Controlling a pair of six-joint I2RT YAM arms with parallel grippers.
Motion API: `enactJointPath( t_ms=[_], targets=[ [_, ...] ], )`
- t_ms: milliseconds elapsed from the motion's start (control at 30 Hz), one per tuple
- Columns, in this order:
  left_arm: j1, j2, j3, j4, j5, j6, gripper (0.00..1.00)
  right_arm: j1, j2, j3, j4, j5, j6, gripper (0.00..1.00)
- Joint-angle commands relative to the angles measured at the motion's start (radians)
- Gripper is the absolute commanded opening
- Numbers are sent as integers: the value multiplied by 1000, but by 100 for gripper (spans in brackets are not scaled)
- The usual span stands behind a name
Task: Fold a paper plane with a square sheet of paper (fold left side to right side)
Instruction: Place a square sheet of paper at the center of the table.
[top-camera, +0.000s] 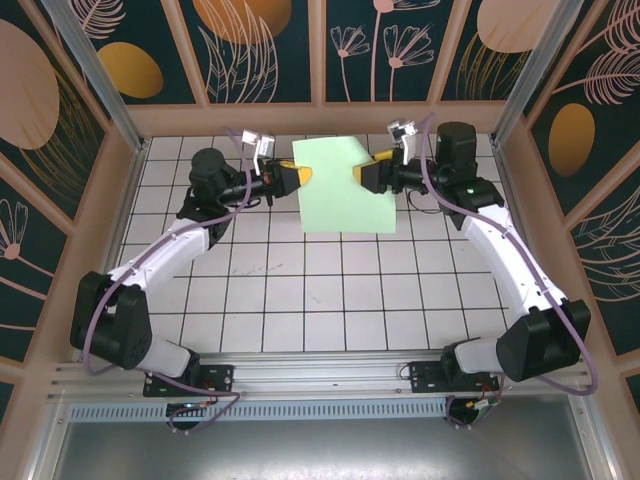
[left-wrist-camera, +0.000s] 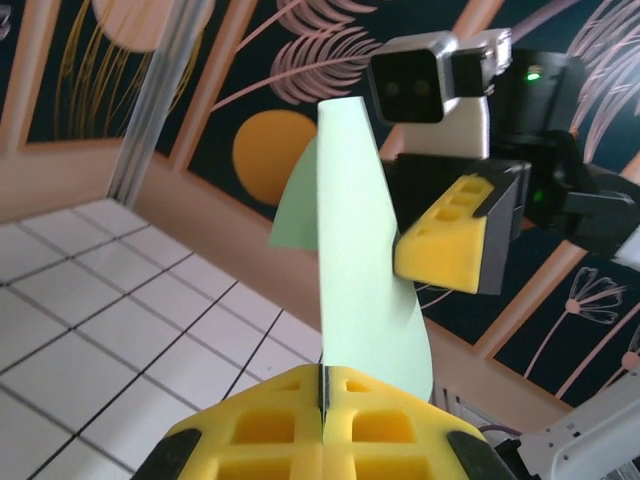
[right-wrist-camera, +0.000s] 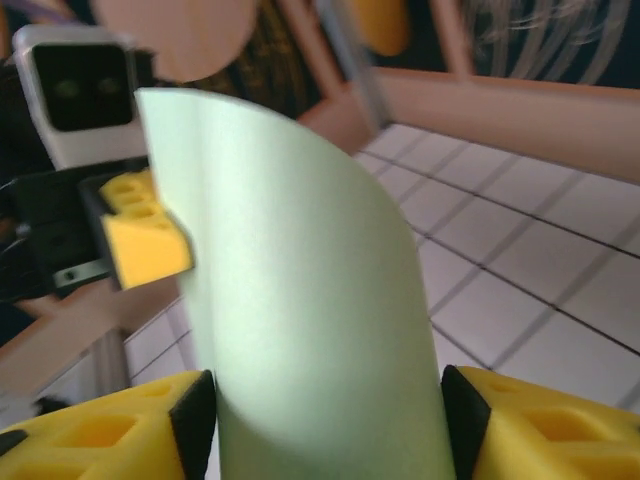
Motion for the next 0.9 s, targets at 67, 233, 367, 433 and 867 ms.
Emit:
enactJointPath(
  t_ms=[67, 233, 367, 433, 867],
  targets=[
    [1, 107, 24, -181, -43, 50, 0, -33, -29, -65, -30, 326, 36, 81],
    [1, 264, 68, -301, -60, 70, 0, -38, -20, -96, -72, 465, 34, 87],
    [2, 401, 107, -398, -94, 102, 0, -36, 1, -132, -69, 428, 55, 84],
    [1, 461, 122, -440, -127, 126, 0, -33, 18, -154, -61, 403, 79, 79],
    [7, 546, 168, -587, -245, 200, 0, 27, 307, -220, 43, 307, 262, 26]
  ],
)
